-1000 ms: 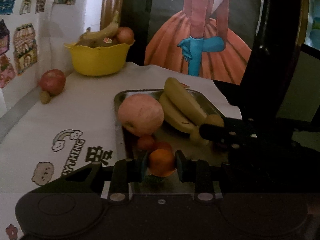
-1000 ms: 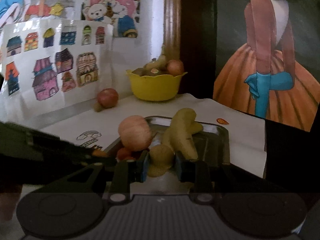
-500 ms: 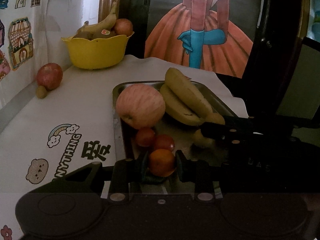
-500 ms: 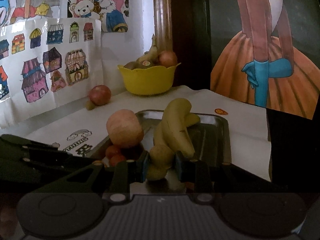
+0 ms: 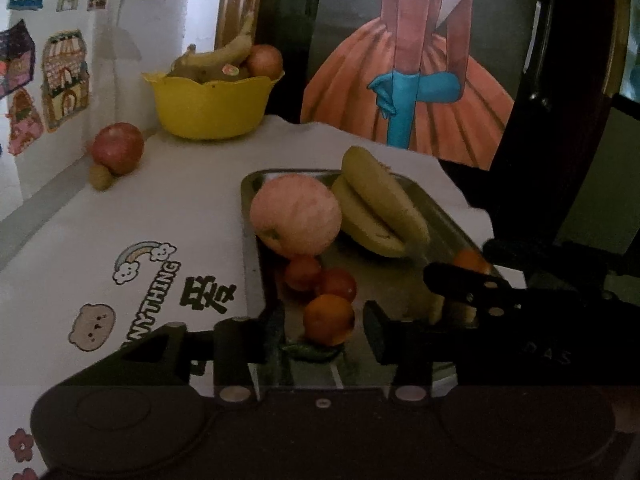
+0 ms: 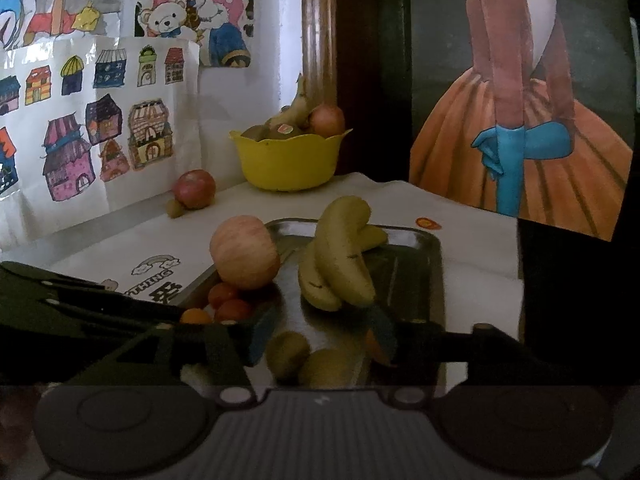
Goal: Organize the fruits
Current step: 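Lower and release the tangerine with left gripper while right releases the kiwis in the tray, then withdraw both open grippers from the tray toward the red apple by the wall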
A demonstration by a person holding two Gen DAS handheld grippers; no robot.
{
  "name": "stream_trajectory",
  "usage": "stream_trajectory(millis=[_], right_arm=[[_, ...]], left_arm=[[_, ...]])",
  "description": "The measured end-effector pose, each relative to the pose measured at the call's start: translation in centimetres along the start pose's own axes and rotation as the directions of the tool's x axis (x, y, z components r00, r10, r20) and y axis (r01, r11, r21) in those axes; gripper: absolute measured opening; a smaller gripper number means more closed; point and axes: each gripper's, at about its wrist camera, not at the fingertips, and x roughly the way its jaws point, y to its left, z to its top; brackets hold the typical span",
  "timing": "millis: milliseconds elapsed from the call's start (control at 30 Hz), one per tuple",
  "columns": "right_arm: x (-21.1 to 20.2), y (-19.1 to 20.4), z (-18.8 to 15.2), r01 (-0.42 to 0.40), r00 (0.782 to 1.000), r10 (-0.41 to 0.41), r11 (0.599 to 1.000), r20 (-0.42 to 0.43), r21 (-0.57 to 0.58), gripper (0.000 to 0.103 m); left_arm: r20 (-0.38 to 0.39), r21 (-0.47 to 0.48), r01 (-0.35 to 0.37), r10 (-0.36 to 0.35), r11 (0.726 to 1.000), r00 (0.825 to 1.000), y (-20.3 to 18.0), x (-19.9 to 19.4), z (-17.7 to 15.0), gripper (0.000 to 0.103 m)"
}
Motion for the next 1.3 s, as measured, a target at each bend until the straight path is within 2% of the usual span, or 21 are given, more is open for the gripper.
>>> stream_trajectory(millis=[67, 333, 467, 500, 567, 867, 967, 1167, 1300], right_arm=[[-0.5, -0.2, 0.0, 0.010, 1.000, -0.010, 1.000, 0.004, 0.004, 0.072], [-4.2, -0.1, 0.1, 0.051, 0.998, -0.051, 0.999, 0.048, 0.016, 0.089], [-6.1, 0.1, 0.1, 0.064, 0.995, -0.066, 0.998, 0.070, 0.028, 0.096], [-6.6, 0.1, 0.1, 0.066, 0.995, -0.068, 0.997, 0.076, 0.033, 0.098], [-7.5, 0.3, 0.0, 0.065, 0.994, -0.069, 0.997, 0.087, 0.043, 0.102], [-11.9, 2.1, 0.1, 0.087, 0.986, -0.094, 0.995, 0.139, 0.053, 0.103], [-13.1, 3.6, 0.0, 0.095, 0.988, -0.101, 0.994, 0.117, 0.058, 0.103], [-14.7, 7.3, -1.1, 0.095, 0.992, -0.098, 0.995, 0.078, 0.033, 0.103], [-15.2, 9.1, -1.9, 0.094, 0.994, -0.095, 0.995, 0.046, 0.020, 0.103]], left_arm=[[0.017, -0.007, -0.014, 0.014, 1.000, 1.000, 0.1, -0.8, 0.0, 0.062], [0.077, -0.052, -0.040, 0.044, 0.998, 0.996, 0.8, -4.3, -0.2, 0.082], [0.123, -0.072, -0.053, 0.062, 0.996, 0.991, 1.0, -6.4, -0.4, 0.101], [0.135, -0.075, -0.057, 0.066, 0.996, 0.989, 1.0, -6.9, -0.4, 0.102], [0.157, -0.083, -0.059, 0.072, 0.995, 0.985, 1.3, -8.0, -0.6, 0.102], [0.193, -0.113, -0.093, 0.114, 0.989, 0.975, 3.4, -12.0, -1.7, 0.102], [0.168, -0.097, -0.156, 0.170, 0.983, 0.971, 4.4, -12.6, -2.0, 0.102], [0.148, -0.117, -0.202, 0.218, 0.972, 0.965, 7.4, -14.3, -3.3, 0.102], [0.151, -0.089, -0.241, 0.252, 0.966, 0.956, 9.1, -15.8, -4.9, 0.102]])
